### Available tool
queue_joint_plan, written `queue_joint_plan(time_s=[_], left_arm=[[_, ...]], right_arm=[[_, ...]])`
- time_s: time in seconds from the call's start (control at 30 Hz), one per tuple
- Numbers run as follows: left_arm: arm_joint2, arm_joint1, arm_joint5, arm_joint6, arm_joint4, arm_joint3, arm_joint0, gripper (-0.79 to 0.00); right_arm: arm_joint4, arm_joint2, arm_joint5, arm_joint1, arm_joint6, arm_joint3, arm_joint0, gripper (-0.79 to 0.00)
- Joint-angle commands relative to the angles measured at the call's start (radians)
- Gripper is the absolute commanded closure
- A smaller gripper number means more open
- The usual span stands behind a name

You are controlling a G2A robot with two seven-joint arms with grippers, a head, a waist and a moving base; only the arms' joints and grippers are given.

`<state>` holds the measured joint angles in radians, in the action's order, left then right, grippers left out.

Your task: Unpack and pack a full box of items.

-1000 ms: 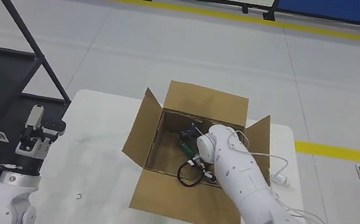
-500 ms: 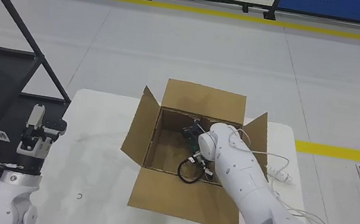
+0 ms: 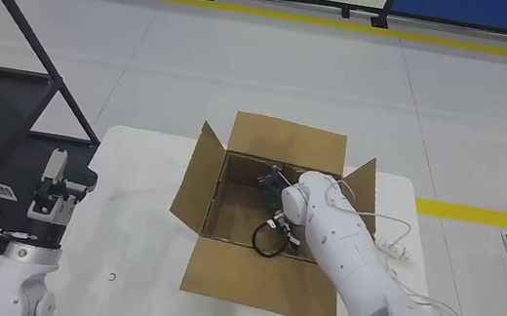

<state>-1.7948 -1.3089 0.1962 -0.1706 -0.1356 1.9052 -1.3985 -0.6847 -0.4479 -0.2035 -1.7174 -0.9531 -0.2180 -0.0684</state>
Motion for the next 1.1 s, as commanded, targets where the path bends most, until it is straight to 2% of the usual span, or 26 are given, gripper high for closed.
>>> queue_joint_plan(time_s=[0.0, 0.13, 0.33, 0.43, 0.57, 0.67, 0.77, 0.93, 1.07], left_arm=[[0.004, 0.0, -0.001, 0.001, 0.003, 0.002, -0.001, -0.785], [0.012, 0.001, -0.002, 0.005, 0.008, 0.006, -0.001, -0.785], [0.028, 0.001, -0.001, 0.007, 0.016, 0.011, -0.001, -0.785], [0.035, 0.001, -0.002, 0.009, 0.019, 0.014, -0.001, -0.785], [0.044, 0.002, -0.001, 0.013, 0.023, 0.019, -0.001, -0.785], [0.049, 0.002, -0.002, 0.016, 0.024, 0.023, -0.003, -0.785], [0.054, 0.002, -0.002, 0.02, 0.027, 0.025, -0.005, -0.785], [0.067, 0.002, -0.001, 0.025, 0.035, 0.028, -0.008, -0.785], [0.08, 0.002, -0.005, 0.024, 0.045, 0.029, -0.005, -0.785]], right_arm=[[0.0, -0.005, -0.017, 0.004, 0.011, -0.005, 0.0, 0.0], [-0.009, -0.013, -0.052, 0.016, 0.041, -0.033, -0.003, 0.0], [-0.043, -0.027, -0.045, 0.045, 0.078, -0.119, -0.009, 0.0], [-0.063, -0.041, -0.036, 0.071, 0.073, -0.195, -0.02, 0.0], [-0.096, -0.078, -0.022, 0.125, 0.039, -0.338, -0.052, 0.0], [-0.139, -0.128, 0.013, 0.182, -0.001, -0.503, -0.103, 0.0], [-0.201, -0.211, 0.06, 0.253, -0.059, -0.736, -0.192, 0.0], [-0.353, -0.408, 0.118, 0.366, -0.176, -1.225, -0.43, 0.0], [-0.418, -0.53, 0.114, 0.413, -0.242, -1.509, -0.593, 0.0]])
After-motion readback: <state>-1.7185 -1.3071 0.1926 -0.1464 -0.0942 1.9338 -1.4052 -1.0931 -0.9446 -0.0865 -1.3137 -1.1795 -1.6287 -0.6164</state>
